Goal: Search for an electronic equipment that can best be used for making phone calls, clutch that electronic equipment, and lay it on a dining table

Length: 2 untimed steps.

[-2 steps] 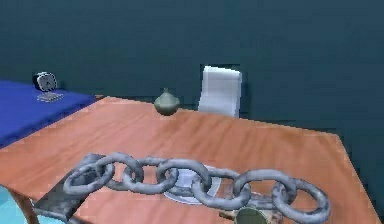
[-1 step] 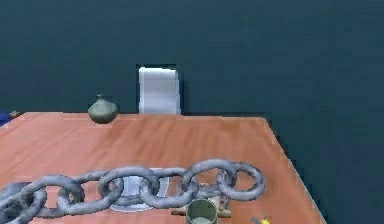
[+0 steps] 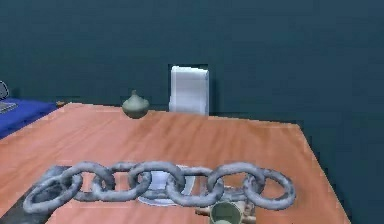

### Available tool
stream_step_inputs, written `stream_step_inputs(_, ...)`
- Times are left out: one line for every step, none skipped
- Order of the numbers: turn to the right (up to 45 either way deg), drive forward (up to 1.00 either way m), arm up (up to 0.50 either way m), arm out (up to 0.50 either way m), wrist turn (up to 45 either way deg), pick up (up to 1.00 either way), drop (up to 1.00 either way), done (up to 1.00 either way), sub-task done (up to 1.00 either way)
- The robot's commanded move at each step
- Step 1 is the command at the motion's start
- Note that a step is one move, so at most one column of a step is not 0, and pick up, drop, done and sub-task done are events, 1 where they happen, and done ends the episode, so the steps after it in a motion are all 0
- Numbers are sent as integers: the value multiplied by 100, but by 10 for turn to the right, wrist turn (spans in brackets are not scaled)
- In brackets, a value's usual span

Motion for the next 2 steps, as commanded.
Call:
stream_step_inputs(450, 0, 0, 0, 0, 0, 0, 0, 0)
stream_step_inputs(210, 0, 0, 0, 0, 0, 0, 0, 0)
